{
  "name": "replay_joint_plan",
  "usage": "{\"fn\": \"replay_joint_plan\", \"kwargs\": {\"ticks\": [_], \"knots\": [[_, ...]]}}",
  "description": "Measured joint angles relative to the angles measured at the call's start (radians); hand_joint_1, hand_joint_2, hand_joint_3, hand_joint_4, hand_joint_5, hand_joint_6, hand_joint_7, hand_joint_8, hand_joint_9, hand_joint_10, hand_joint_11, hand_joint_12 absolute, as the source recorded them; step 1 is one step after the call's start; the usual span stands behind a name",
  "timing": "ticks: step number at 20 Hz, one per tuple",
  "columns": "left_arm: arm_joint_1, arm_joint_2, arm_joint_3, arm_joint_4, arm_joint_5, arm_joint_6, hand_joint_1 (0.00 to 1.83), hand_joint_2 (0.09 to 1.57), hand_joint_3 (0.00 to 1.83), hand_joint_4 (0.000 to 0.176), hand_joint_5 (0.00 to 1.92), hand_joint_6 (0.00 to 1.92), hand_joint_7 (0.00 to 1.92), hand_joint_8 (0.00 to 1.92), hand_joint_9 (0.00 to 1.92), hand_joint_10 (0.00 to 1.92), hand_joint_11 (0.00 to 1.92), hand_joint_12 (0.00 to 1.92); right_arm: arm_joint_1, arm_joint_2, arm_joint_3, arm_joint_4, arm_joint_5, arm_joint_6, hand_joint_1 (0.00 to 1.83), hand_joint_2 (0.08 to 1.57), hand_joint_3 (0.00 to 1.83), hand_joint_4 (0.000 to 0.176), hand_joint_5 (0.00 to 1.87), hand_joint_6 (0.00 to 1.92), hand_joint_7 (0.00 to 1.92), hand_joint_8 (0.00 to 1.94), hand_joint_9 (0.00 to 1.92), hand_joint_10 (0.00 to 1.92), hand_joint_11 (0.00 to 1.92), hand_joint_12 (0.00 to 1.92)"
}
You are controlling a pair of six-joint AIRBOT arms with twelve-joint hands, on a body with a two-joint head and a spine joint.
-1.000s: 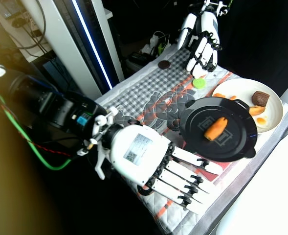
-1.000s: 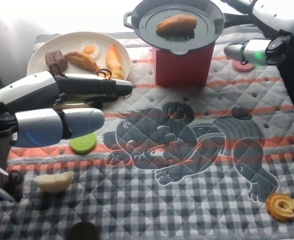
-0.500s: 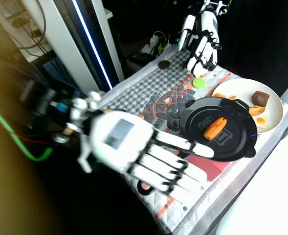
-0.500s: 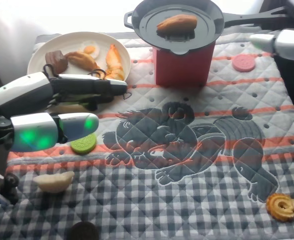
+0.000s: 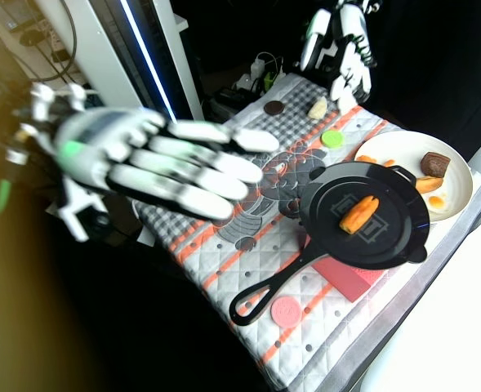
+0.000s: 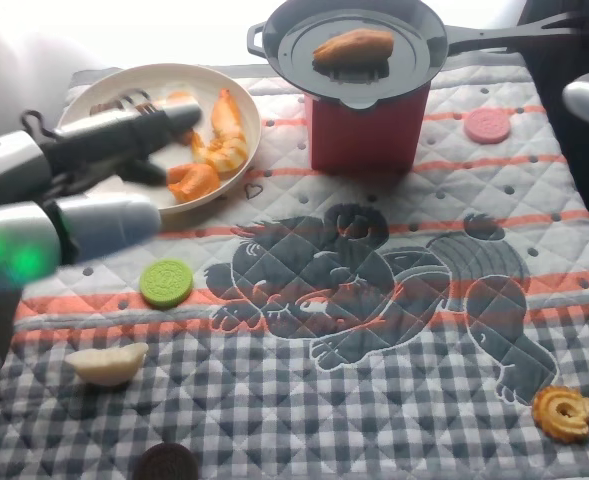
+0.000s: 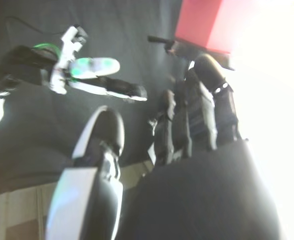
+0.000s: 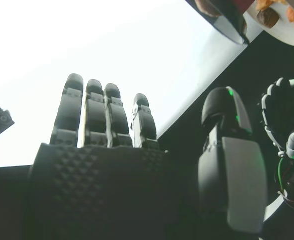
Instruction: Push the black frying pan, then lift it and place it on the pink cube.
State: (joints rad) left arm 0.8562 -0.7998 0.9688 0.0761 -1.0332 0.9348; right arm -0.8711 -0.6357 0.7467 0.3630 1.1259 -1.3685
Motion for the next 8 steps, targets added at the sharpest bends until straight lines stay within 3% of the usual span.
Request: {"fn": "replay_joint_plan", "kwargs": {"ticks": [1, 3, 4, 5, 6, 7, 8], "knots": [[0.013, 0.011, -0.006, -0.018, -0.019, 0.001, 0.06, 1.25, 0.0, 0.0, 0.0, 0.0, 0.0, 0.0, 0.0, 0.0, 0.0, 0.0, -0.032, 0.02, -0.021, -0.01, 0.048, 0.008, 0.39, 1.12, 0.0, 0.174, 0.0, 0.0, 0.0, 0.0, 0.0, 0.0, 0.0, 0.0], [0.031, 0.024, -0.01, -0.048, -0.06, 0.001, 0.07, 1.2, 0.0, 0.001, 0.0, 0.0, 0.0, 0.0, 0.0, 0.0, 0.0, 0.0, -0.087, 0.037, -0.041, -0.035, 0.128, 0.047, 0.39, 1.11, 0.0, 0.152, 0.0, 0.0, 0.0, 0.0, 0.0, 0.0, 0.0, 0.0], [0.033, 0.029, -0.01, -0.061, -0.08, 0.0, 0.11, 1.18, 0.0, 0.0, 0.0, 0.0, 0.0, 0.0, 0.0, 0.0, 0.0, 0.0, -0.127, 0.04, -0.049, -0.044, 0.178, 0.068, 0.39, 1.1, 0.0, 0.153, 0.0, 0.0, 0.0, 0.0, 0.0, 0.0, 0.0, 0.0], [0.033, 0.031, -0.01, -0.066, -0.09, 0.0, 0.1, 1.18, 0.0, 0.006, 0.0, 0.0, 0.0, 0.0, 0.0, 0.0, 0.0, 0.0, -0.153, 0.042, -0.051, -0.047, 0.208, 0.08, 0.36, 1.1, 0.0, 0.137, 0.0, 0.0, 0.0, 0.0, 0.0, 0.0, 0.0, 0.0], [0.033, 0.031, -0.01, -0.075, -0.106, 0.0, 0.13, 1.17, 0.0, 0.031, 0.0, 0.0, 0.0, 0.0, 0.0, 0.0, 0.0, 0.0, -0.176, 0.046, -0.052, -0.046, 0.233, 0.102, 0.35, 1.09, 0.0, 0.123, 0.0, 0.0, 0.0, 0.0, 0.0, 0.0, 0.0, 0.0], [0.033, 0.031, -0.01, -0.078, -0.118, 0.0, 0.09, 1.15, 0.0, 0.075, 0.0, 0.0, 0.0, 0.0, 0.0, 0.0, 0.0, 0.0, -0.196, 0.047, -0.052, -0.038, 0.267, 0.126, 0.35, 1.08, 0.0, 0.109, 0.0, 0.0, 0.0, 0.0, 0.0, 0.0, 0.0, 0.0], [0.034, 0.031, -0.01, -0.082, -0.128, 0.0, 0.06, 1.15, 0.0, 0.095, 0.0, 0.0, 0.0, 0.0, 0.0, 0.0, 0.0, 0.0, -0.209, 0.047, -0.052, -0.031, 0.288, 0.14, 0.37, 1.07, 0.0, 0.097, 0.0, 0.0, 0.0, 0.0, 0.0, 0.0, 0.0, 0.0]]}}
